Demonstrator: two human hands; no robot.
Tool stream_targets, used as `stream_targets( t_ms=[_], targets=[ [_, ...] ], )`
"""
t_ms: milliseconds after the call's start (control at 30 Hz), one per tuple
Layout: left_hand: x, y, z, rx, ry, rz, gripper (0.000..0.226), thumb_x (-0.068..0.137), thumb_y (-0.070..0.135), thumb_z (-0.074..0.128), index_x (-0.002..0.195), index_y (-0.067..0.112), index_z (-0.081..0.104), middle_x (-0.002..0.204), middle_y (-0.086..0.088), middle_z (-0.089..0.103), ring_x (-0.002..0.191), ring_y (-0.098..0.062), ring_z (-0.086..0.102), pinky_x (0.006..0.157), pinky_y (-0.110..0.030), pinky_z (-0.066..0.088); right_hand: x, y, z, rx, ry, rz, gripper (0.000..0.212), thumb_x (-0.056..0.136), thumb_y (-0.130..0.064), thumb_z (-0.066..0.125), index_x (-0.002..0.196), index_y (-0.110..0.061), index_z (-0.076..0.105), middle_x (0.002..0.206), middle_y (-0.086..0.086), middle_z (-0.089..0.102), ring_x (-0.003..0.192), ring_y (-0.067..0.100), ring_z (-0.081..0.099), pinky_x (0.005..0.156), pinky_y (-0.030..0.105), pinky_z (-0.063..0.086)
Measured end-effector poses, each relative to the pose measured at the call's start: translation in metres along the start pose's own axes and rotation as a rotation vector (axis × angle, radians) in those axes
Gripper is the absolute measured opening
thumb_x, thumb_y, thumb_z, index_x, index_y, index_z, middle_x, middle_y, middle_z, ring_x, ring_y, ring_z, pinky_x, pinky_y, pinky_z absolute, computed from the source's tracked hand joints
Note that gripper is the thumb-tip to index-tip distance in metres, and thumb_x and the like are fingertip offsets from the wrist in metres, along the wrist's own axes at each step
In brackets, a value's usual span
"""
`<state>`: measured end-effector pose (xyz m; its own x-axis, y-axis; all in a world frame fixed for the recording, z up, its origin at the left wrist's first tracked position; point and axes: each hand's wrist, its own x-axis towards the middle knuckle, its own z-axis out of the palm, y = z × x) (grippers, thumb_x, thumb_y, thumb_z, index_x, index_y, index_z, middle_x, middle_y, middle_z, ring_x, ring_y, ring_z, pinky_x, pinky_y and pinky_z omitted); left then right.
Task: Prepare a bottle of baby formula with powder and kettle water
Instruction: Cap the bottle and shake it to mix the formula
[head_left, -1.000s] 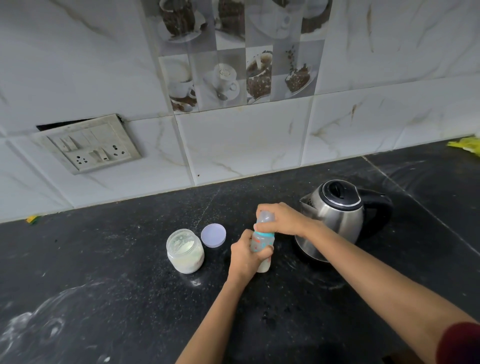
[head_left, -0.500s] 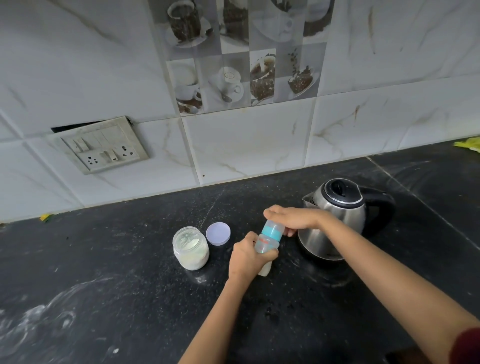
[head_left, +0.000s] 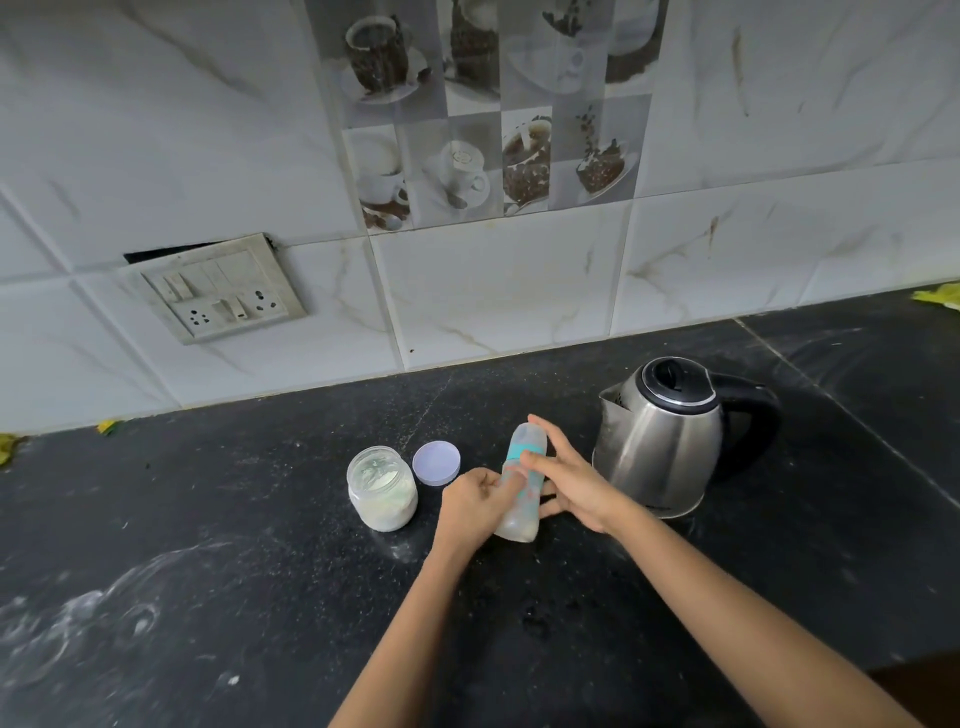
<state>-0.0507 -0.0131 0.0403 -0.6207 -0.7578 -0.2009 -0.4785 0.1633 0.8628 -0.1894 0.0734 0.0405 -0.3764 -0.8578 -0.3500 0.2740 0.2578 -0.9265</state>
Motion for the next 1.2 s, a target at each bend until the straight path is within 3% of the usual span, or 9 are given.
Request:
stream_targets(
  t_ms=[133,233,367,567,667,767,933,1000,1200],
  targets=[
    [-0.011,-0.019,-0.009,-0.418,0.199,-0.009,0.023,0.095,0.031,0.051,0.093,0.014,0.067,0.089,-0.001,0.073,0.077,-0.012,0.070,0.069,-0.031,0.057,0.014,0.003,0.005,0.297,0.187,0.026,0.057,0.098,-0.030,0.056,0.146,-0.042,0.028,0.134,0.009,0.049,0.111,0.033,0.061,0.079,0.052,0.058],
    [-0.023,-0.041,-0.010,-0.246,0.388,0.007,0.020,0.094,0.031,0.051,0.084,0.019,0.062,0.078,0.006,0.069,0.073,-0.010,0.066,0.067,-0.027,0.051,0.020,0.002,0.010,0.635,0.269,0.168,0.048,0.099,-0.029,0.055,0.143,-0.028,0.037,0.126,0.016,0.054,0.104,0.035,0.061,0.067,0.050,0.055],
    [-0.039,-0.079,-0.007,0.051,0.431,0.016,0.013,0.094,0.037,0.049,0.084,0.030,0.053,0.076,0.012,0.063,0.071,-0.011,0.059,0.063,-0.030,0.041,0.020,0.000,0.012,0.861,0.238,0.264,0.034,0.099,-0.027,0.055,0.129,-0.013,0.047,0.124,0.024,0.053,0.111,0.042,0.056,0.085,0.059,0.049],
    [-0.047,-0.130,0.001,0.357,0.441,0.146,0.007,0.093,0.028,0.056,0.096,0.021,0.056,0.092,0.011,0.059,0.089,-0.012,0.054,0.073,-0.030,0.046,0.019,-0.011,0.009,0.491,0.135,0.068,0.080,0.090,-0.013,0.068,0.148,-0.042,0.021,0.131,0.010,0.046,0.114,0.030,0.057,0.074,0.053,0.057],
    [-0.049,-0.140,0.002,0.403,0.444,0.201,0.011,0.093,0.027,0.055,0.097,0.018,0.057,0.095,0.009,0.059,0.090,-0.013,0.055,0.077,-0.028,0.046,0.015,-0.019,0.010,0.036,0.026,-0.241,0.086,0.087,-0.011,0.072,0.143,-0.053,0.022,0.137,-0.002,0.043,0.113,0.019,0.059,0.079,0.035,0.059],
    [-0.047,-0.140,0.004,0.438,0.439,0.246,0.010,0.093,0.026,0.056,0.097,0.017,0.057,0.097,0.008,0.058,0.088,-0.012,0.053,0.078,-0.027,0.045,0.016,-0.026,0.011,-0.055,0.034,-0.374,0.086,0.085,-0.011,0.075,0.143,-0.050,0.025,0.134,-0.008,0.045,0.112,0.017,0.061,0.086,0.034,0.057],
    [-0.045,-0.143,0.005,0.438,0.449,0.224,0.010,0.093,0.023,0.057,0.097,0.014,0.058,0.097,0.005,0.058,0.089,-0.015,0.053,0.078,-0.028,0.045,0.032,-0.024,0.021,0.646,0.238,0.116,0.069,0.085,-0.023,0.074,0.143,-0.022,0.036,0.131,0.015,0.050,0.105,0.032,0.060,0.061,0.048,0.059],
    [-0.044,-0.145,0.005,0.445,0.450,0.231,0.010,0.093,0.022,0.057,0.096,0.013,0.058,0.096,0.003,0.059,0.088,-0.016,0.054,0.078,-0.029,0.045,0.033,-0.022,0.024,0.661,0.229,0.263,0.062,0.084,-0.033,0.075,0.137,-0.019,0.045,0.130,0.017,0.053,0.107,0.035,0.059,0.058,0.043,0.057],
    [-0.041,-0.150,0.006,0.464,0.424,0.236,0.016,0.094,0.030,0.051,0.097,0.015,0.057,0.094,0.004,0.058,0.086,-0.016,0.053,0.081,-0.029,0.044,0.030,-0.024,0.023,0.891,0.260,0.327,0.059,0.081,-0.044,0.075,0.126,-0.014,0.051,0.116,0.017,0.053,0.093,0.034,0.056,0.071,0.050,0.054]
  ],
)
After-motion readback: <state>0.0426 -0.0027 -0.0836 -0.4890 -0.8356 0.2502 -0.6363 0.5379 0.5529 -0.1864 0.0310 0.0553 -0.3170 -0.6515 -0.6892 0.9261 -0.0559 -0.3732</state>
